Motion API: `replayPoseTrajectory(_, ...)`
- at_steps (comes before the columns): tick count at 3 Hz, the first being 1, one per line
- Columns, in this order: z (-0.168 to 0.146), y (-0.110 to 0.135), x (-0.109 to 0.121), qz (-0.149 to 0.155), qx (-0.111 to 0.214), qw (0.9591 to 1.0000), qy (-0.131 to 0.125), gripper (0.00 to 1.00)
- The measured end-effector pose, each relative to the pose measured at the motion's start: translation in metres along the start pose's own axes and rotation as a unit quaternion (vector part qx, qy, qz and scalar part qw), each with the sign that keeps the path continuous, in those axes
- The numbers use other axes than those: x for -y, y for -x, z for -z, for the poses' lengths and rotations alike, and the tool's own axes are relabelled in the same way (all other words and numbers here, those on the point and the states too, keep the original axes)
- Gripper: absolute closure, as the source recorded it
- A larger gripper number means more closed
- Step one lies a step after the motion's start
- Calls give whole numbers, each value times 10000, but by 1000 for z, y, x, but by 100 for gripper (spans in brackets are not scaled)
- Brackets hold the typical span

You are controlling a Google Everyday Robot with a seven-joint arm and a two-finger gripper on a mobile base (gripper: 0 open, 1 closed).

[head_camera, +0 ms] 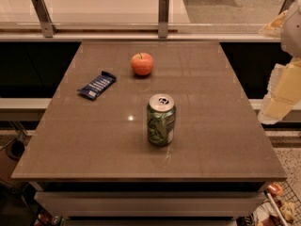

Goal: Knock green can over

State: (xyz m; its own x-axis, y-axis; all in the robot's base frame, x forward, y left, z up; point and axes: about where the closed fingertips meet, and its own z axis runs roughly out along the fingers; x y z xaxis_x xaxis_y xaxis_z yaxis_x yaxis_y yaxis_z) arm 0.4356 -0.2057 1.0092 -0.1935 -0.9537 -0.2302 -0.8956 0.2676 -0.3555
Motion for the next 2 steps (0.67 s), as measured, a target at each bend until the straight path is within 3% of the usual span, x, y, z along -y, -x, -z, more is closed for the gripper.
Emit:
replayPoseTrajectory(1, 0, 2, 0, 9, 72, 10000, 5, 0)
replayPoseTrajectory(2, -7, 7, -5, 73, 455, 9988, 152, 0)
